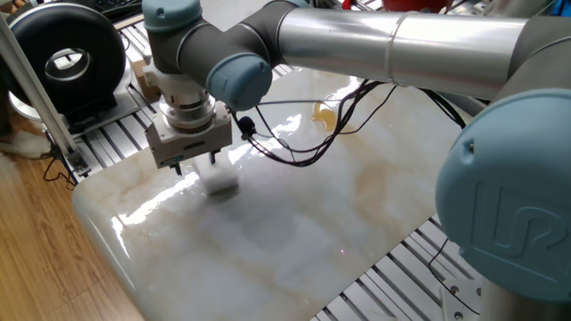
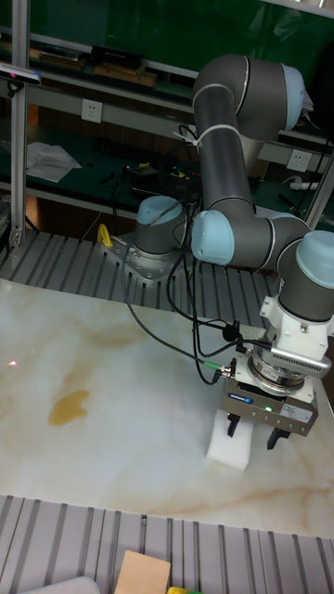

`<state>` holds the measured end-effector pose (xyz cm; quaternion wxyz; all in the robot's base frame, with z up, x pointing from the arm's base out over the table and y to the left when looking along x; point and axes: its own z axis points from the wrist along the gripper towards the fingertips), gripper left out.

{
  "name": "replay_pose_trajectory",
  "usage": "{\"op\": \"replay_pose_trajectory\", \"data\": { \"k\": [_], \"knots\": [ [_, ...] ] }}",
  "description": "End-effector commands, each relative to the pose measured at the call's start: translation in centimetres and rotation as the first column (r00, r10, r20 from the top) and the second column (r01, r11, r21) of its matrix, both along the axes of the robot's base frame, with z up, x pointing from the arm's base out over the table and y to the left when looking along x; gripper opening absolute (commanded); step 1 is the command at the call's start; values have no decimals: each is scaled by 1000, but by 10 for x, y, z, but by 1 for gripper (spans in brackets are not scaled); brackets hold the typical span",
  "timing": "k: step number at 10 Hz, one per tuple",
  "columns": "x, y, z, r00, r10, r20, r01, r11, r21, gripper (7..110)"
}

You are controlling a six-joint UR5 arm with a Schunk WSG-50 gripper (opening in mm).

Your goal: Clean the tabletop with a sponge

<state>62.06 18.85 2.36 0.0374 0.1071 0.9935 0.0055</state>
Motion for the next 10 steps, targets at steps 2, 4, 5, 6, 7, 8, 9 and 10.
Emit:
{"op": "replay_pose_trajectory", "data": {
  "k": [2,4,5,6,7,8,9,10],
  "knots": [
    [3,-19,5,1000,24,16,-24,1000,5,66],
    [10,-17,4,999,28,46,-29,999,27,88],
    [10,-18,4,999,11,44,-12,1000,29,88],
    [8,-22,5,999,1,36,-2,1000,25,88],
    [5,-25,5,1000,-4,30,3,1000,24,88],
    [4,-24,2,999,-9,33,8,1000,29,88],
    [3,-23,-1,1000,-5,27,5,1000,29,88],
    [5,-22,-5,999,-13,42,12,1000,21,88]
  ]
}}
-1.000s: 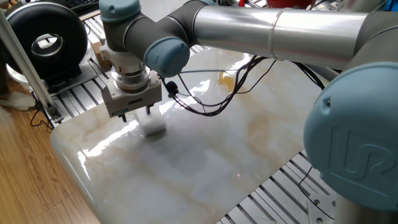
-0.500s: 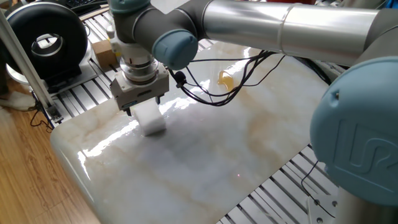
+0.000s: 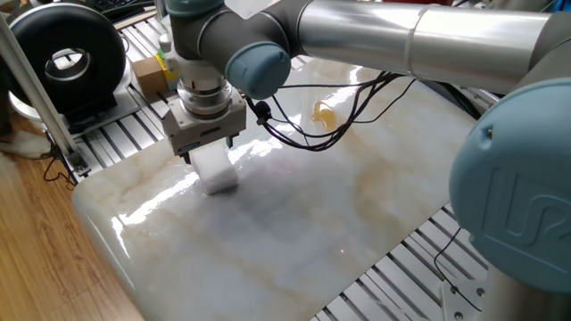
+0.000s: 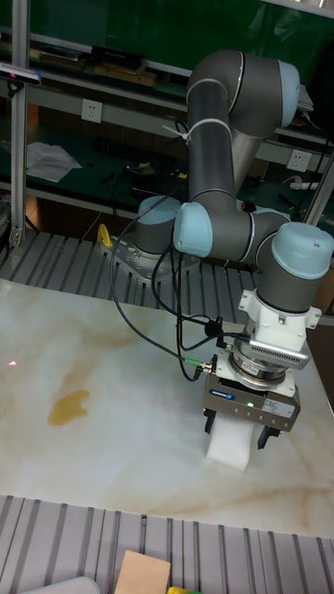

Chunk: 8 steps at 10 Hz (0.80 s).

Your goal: Clean the tabletop with a sponge

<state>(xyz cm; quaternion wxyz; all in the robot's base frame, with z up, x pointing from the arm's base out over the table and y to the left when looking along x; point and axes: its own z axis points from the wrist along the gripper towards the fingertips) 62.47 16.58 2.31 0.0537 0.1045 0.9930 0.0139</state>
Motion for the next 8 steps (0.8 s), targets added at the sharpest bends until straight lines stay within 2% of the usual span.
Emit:
{"op": "replay_pose_trajectory", "data": {
  "k": [1,4,5,7,8],
  "knots": [
    [2,2,-8,999,-27,21,27,1000,-9,88],
    [-5,2,-13,1000,-27,-5,27,1000,-13,88],
    [-5,-5,-12,1000,-18,-6,18,999,-43,88],
    [-12,5,-12,999,-21,-36,21,1000,-2,88],
    [-17,1,-13,998,-18,-57,18,1000,-16,88]
  ]
}}
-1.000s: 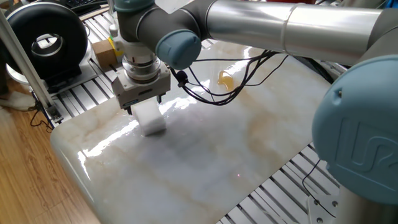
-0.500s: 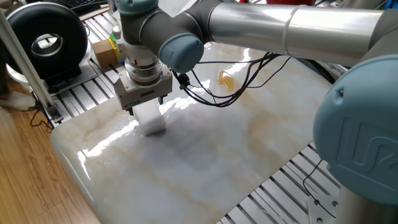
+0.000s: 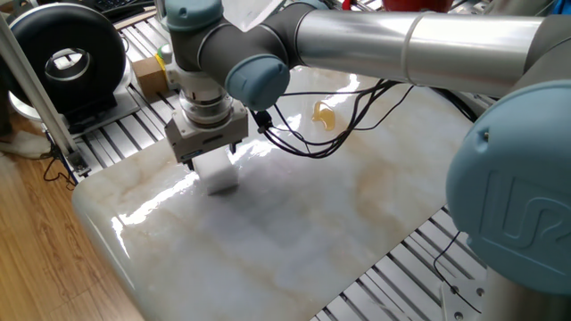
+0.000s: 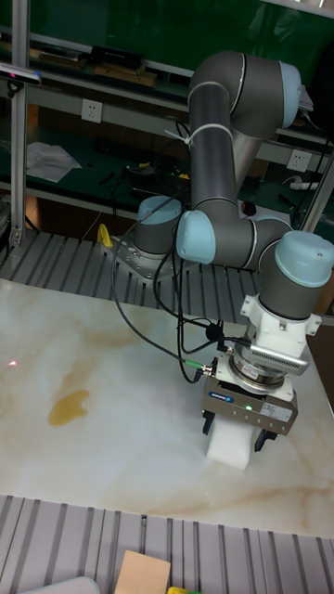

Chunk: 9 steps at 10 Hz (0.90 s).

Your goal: Clean the tabletop with a sponge

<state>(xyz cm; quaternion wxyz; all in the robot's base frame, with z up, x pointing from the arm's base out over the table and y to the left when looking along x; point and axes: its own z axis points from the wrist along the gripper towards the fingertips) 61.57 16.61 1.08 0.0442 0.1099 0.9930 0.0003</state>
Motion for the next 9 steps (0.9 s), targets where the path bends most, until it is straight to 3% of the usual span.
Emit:
{"op": "replay_pose_trajectory", "data": {
  "k": [1,2,5,6,7,9],
  "knots": [
    [-8,1,-3,999,4,-40,-4,1000,8,88],
    [-10,0,-3,999,8,-47,-8,1000,5,66],
    [-13,-5,-3,998,16,-61,-17,1000,-15,66],
    [-17,-2,-3,997,14,-76,-14,1000,-4,66],
    [-17,9,-3,997,8,-74,-5,999,40,66],
    [-16,13,-3,997,29,-70,-25,998,57,66]
  ]
}}
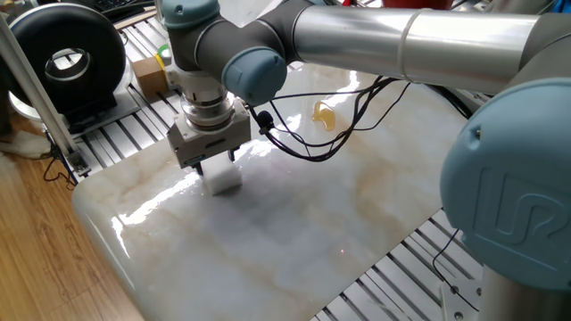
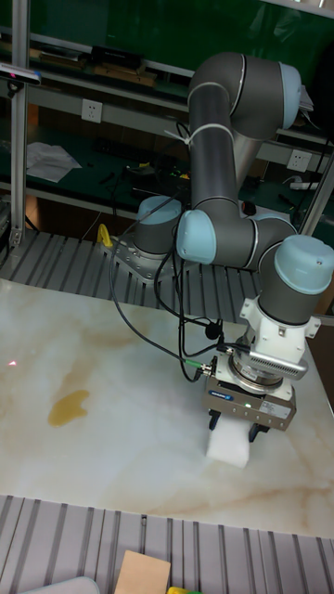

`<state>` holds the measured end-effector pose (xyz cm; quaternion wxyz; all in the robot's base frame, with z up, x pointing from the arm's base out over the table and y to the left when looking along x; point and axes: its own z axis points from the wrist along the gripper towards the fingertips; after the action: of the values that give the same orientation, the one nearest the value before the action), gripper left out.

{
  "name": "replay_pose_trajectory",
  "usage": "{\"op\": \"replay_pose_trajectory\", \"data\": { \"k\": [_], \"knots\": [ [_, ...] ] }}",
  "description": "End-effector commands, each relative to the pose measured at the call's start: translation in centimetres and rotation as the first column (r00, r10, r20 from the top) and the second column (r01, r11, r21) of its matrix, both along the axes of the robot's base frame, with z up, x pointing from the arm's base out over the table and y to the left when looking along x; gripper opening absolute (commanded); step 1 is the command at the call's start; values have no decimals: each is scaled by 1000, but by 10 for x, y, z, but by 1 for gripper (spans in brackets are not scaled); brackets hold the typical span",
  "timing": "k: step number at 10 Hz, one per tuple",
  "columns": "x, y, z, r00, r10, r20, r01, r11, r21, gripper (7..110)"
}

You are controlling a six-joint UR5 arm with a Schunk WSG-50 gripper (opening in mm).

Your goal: Clean the tabletop with a sponge

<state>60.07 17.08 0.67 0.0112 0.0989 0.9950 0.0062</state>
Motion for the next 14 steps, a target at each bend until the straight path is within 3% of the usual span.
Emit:
{"op": "replay_pose_trajectory", "data": {
  "k": [1,3,4,14],
  "knots": [
    [-1,5,1,1000,27,-5,-27,999,26,66],
    [-1,-1,1,997,72,-7,-72,997,0,66],
    [-3,-2,1,996,82,-16,-82,997,-5,88],
    [-9,-2,1,997,70,-38,-70,998,0,88]
  ]
}}
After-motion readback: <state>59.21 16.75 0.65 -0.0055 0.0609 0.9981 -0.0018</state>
